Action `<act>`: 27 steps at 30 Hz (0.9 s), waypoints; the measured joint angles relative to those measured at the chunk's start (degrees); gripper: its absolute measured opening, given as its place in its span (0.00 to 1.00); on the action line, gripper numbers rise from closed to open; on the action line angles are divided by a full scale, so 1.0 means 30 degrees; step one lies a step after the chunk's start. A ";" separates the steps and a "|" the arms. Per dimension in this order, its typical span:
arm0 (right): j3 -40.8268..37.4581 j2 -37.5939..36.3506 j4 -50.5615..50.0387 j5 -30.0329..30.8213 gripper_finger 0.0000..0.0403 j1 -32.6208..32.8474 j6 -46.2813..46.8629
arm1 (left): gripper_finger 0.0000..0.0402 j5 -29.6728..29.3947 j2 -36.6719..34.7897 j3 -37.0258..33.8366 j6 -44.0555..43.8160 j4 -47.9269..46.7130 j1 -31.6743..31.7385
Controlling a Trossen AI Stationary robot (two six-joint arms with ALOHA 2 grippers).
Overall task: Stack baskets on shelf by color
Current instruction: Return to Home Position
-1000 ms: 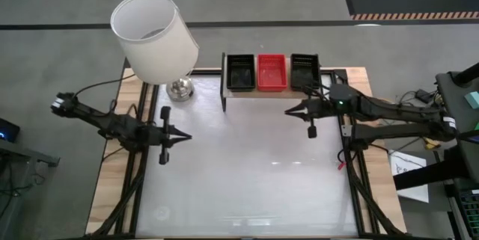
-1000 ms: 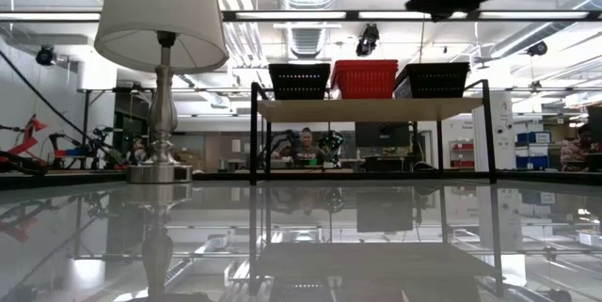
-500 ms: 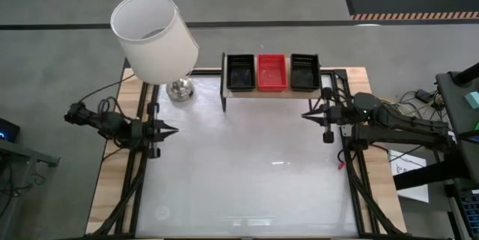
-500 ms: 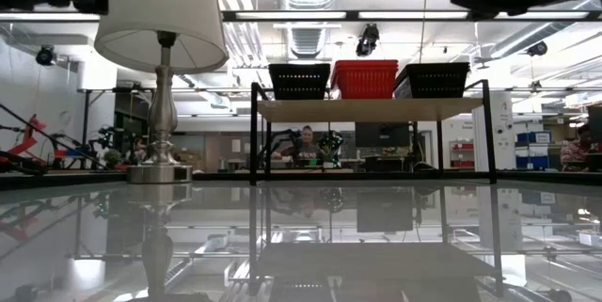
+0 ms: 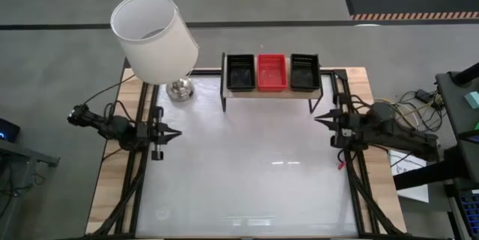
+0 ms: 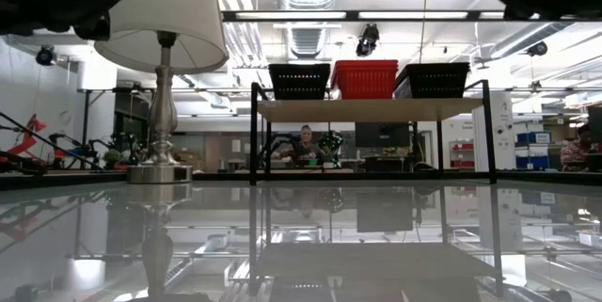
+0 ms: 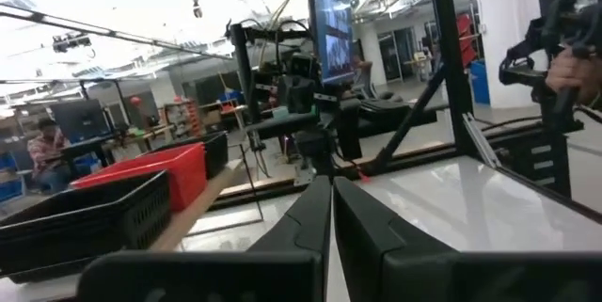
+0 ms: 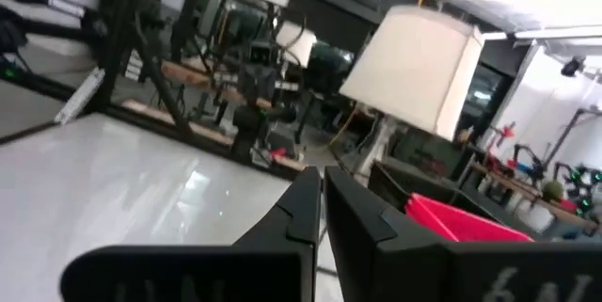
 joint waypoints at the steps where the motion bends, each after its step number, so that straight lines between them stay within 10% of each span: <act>1: -0.0262 -0.0430 0.0243 -0.0028 0.03 0.0006 0.0009 | 0.00 0.0001 0.0007 -0.0106 0.0002 0.0042 0.0004; 18: -0.4384 -0.0091 0.5364 -0.3726 0.03 0.0044 0.2554 | 0.00 -0.0159 0.0258 -0.0970 -0.0047 0.1958 -0.0003; 27: -0.4391 0.0163 0.5221 -0.3570 0.03 0.0044 0.9764 | 0.00 -0.0086 0.0762 -0.0999 -0.0047 0.2000 -0.0003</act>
